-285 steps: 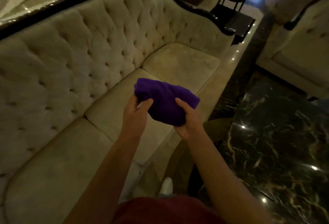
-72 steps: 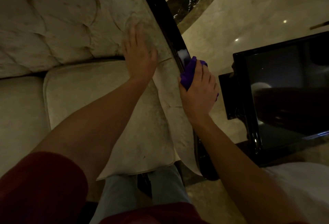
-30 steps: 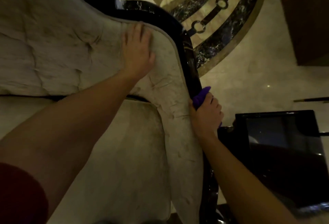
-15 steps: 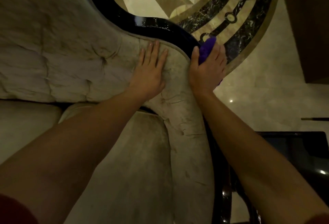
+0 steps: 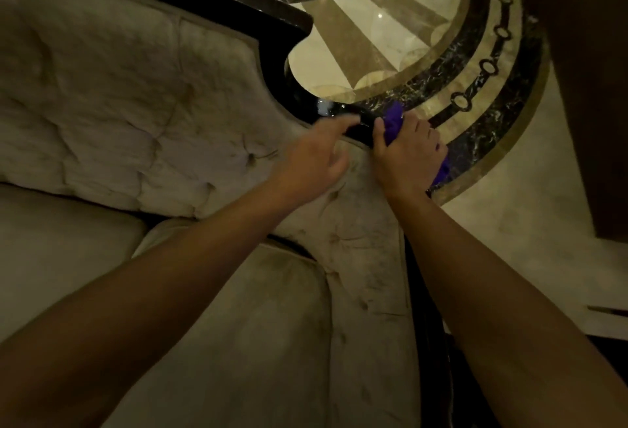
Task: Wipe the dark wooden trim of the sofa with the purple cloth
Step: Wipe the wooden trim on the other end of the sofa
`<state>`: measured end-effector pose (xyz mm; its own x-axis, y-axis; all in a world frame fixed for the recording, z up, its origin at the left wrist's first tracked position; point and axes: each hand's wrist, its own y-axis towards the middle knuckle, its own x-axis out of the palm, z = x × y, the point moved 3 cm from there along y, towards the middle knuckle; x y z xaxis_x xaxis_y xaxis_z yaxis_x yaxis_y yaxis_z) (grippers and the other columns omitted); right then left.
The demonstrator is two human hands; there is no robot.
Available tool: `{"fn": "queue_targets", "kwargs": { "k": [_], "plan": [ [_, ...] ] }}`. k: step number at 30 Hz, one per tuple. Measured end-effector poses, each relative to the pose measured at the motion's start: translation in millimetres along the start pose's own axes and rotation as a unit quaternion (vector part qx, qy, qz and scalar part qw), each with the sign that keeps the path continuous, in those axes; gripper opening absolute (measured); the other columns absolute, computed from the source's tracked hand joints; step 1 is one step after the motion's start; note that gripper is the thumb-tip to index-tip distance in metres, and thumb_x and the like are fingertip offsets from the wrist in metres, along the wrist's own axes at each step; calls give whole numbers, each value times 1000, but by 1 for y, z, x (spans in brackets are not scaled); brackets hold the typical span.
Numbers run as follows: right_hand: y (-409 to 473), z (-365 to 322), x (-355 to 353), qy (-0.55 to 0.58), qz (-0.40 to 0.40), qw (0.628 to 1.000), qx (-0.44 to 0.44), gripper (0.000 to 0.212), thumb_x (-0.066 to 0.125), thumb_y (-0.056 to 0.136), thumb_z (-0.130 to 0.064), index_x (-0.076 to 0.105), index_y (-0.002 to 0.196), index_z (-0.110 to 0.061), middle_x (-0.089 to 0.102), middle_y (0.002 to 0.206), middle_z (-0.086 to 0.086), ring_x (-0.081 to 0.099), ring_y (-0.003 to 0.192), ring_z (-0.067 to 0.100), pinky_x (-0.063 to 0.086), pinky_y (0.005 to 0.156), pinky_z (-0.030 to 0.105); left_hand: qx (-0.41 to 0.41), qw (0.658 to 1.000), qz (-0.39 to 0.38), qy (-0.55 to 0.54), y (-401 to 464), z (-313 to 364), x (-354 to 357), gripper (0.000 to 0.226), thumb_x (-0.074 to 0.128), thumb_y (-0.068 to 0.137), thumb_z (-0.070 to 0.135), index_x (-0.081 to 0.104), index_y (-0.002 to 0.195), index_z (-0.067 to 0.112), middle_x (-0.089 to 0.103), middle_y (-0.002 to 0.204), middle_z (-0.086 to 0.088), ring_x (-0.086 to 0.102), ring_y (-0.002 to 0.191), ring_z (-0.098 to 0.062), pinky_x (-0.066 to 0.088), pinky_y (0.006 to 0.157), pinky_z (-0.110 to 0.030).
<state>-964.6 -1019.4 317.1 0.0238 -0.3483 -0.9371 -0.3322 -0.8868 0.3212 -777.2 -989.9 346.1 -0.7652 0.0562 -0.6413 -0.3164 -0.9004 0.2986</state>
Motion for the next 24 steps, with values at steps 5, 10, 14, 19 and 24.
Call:
{"fn": "queue_targets", "kwargs": {
  "k": [5,10,14,19,24],
  "plan": [
    [2,-1,0,-6,-13,1000,14,68,30,100,-67,55,130,-12,64,123,16,57,115,37,42,99,54,79,964,222,122,40,9,-86,27,61,87,15,70,110,6,64,116,-17,59,105,-30,46,84,-38],
    [3,-3,-5,0,-43,999,25,66,31,100,-64,54,131,-11,62,126,17,53,120,39,40,103,55,37,949,145,277,79,1,-118,33,51,94,34,67,114,13,63,124,-11,56,118,-31,38,101,-44],
    [4,-6,-7,3,-61,997,39,63,34,100,-61,55,130,-10,62,126,18,53,120,39,38,104,55,4,944,75,321,111,-16,-144,41,42,99,44,67,98,11,65,90,-9,60,86,-30,47,87,-44],
    [5,-10,-7,10,-69,997,22,63,31,102,-62,52,138,-15,62,134,16,52,125,38,36,107,55,-63,915,60,393,124,-19,-134,67,31,100,52,72,76,4,53,65,-9,48,60,-29,43,75,-41],
    [9,-31,-10,60,-59,996,-23,60,30,105,-60,50,143,-18,59,140,11,48,133,33,33,112,56,-52,910,52,408,124,-18,-134,59,33,98,42,72,76,4,61,67,-13,52,61,-30,42,77,-40]
  ]
}}
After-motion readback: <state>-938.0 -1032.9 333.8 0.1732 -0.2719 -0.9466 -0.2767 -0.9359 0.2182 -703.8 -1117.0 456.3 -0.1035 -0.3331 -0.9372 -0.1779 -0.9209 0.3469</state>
